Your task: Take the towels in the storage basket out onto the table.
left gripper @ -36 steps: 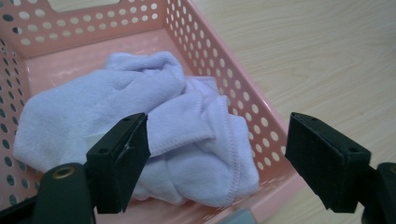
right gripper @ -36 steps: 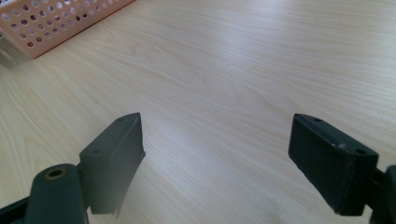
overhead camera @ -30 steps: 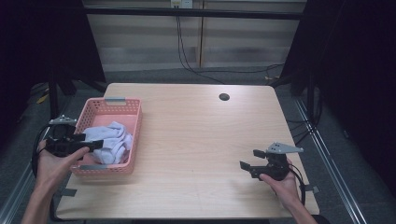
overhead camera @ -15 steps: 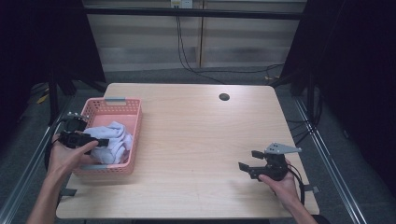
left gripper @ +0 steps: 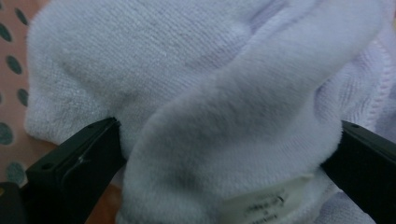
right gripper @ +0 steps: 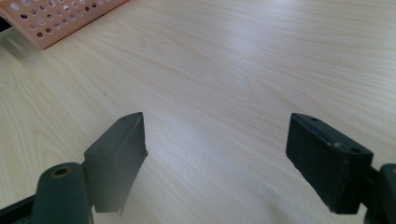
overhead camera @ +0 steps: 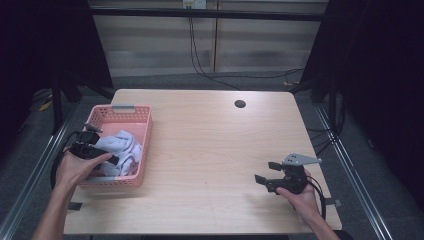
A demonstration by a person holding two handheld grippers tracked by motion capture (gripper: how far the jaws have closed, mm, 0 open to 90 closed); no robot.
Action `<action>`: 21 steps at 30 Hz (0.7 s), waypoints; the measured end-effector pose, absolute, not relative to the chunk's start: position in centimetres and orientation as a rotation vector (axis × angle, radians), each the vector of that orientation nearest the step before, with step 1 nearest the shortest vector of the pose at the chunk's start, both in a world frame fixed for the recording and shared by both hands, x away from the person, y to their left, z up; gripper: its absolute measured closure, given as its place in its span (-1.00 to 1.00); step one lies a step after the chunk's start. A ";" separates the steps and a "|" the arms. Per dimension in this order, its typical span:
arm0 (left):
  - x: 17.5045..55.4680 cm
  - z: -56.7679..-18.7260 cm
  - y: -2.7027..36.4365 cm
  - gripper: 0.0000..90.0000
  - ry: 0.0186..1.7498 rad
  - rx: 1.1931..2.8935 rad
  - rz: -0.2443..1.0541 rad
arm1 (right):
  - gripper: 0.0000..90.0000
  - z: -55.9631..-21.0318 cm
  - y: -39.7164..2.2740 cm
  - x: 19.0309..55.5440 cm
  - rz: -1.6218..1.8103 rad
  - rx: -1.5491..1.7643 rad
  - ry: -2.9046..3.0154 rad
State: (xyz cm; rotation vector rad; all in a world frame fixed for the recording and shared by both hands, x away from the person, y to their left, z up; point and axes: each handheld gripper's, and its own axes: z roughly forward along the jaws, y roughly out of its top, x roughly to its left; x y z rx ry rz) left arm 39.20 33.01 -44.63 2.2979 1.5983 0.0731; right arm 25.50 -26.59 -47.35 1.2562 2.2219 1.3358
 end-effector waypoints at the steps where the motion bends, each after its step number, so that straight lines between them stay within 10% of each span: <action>1: 39.2 -44.6 33.0 -1.00 1.598 2.298 0.073 | -0.55 -47.4 -26.6 25.5 1.336 1.256 2.222; 13: 41.1 -45.8 30.4 -1.00 1.635 2.422 0.008 | -0.52 -47.4 -26.2 25.5 1.316 1.227 2.244; 21: 41.3 -45.8 29.5 -0.58 1.636 2.508 0.026 | -0.50 -47.4 -26.0 25.4 1.307 1.191 2.260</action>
